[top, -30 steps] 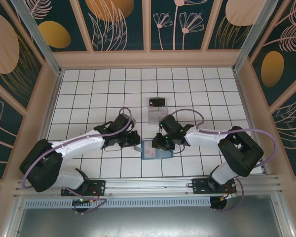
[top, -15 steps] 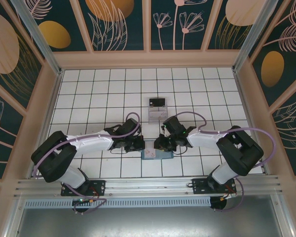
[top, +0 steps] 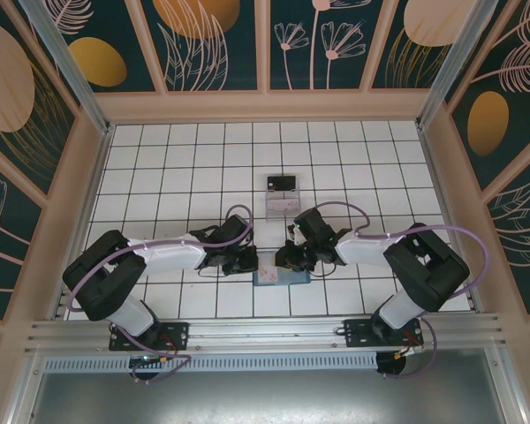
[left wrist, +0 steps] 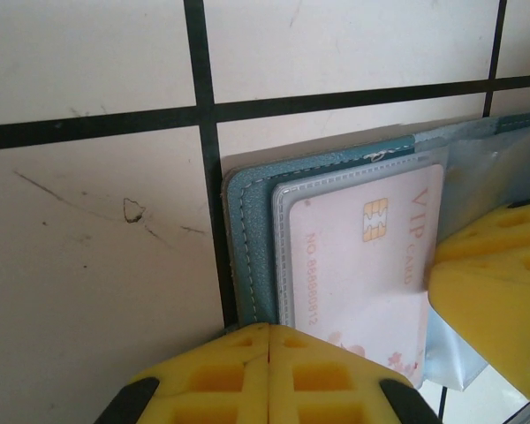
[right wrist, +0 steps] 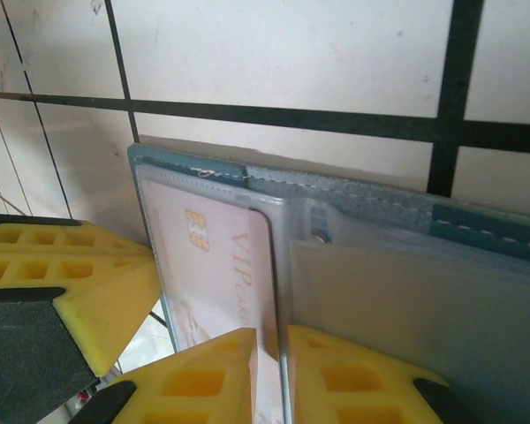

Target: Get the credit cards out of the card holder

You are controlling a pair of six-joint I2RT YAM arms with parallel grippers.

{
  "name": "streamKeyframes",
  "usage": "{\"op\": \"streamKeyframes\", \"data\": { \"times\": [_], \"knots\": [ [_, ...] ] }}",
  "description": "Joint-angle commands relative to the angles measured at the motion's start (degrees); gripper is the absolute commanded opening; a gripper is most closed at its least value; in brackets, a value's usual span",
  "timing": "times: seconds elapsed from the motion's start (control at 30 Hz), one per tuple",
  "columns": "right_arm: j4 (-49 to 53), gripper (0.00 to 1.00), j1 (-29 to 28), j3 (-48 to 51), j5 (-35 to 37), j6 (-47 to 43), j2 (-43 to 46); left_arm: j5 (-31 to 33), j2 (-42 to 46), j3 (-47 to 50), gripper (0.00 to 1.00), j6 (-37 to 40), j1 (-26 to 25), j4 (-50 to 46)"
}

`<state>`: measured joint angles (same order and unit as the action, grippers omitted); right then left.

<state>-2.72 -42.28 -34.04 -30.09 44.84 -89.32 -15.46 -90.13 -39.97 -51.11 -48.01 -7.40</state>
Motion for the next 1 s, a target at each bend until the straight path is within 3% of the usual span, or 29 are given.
{"op": "streamKeyframes", "data": {
  "times": [0.0, 0.5, 0.8, 0.97],
  "knots": [
    [-1.10, 0.18, 0.03, 1.26, -2.47, -0.97, -1.81, 0.68, -2.75, 0.50, 0.08, 0.93, -0.24, -1.01],
    [3.17, 0.18, 0.01, -0.59, -0.67, -2.41, -1.90, 1.95, -3.90, -0.79, 0.08, 2.55, -0.18, -3.73],
    [0.17, 0.22, -0.08, 0.73, -2.06, -1.29, -1.69, 3.50, -4.80, -1.52, 0.07, 3.43, -0.22, -5.61],
    [-2.80, 0.18, -0.17, 1.54, -4.35, -0.31, -0.70, 4.30, -4.88, -1.56, 0.07, 3.50, -0.23, -6.22]
  ]
}}
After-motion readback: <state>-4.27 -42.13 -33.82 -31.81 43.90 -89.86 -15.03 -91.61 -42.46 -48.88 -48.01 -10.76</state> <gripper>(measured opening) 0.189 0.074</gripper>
